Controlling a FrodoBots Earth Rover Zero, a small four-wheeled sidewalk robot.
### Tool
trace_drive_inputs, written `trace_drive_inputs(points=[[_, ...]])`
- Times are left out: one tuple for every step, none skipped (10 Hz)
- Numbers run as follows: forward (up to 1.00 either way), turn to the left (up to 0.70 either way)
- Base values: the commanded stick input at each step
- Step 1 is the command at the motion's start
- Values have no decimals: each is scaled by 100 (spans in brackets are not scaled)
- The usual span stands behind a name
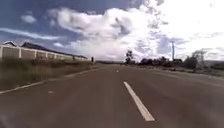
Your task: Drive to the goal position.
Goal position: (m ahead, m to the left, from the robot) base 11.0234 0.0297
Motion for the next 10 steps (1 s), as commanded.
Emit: trace_drive_inputs(points=[[100, 4], [100, 16], [100, 28], [100, 0], [100, 0], [100, 0], [100, 0], [100, 0], [100, 0], [100, 0]])
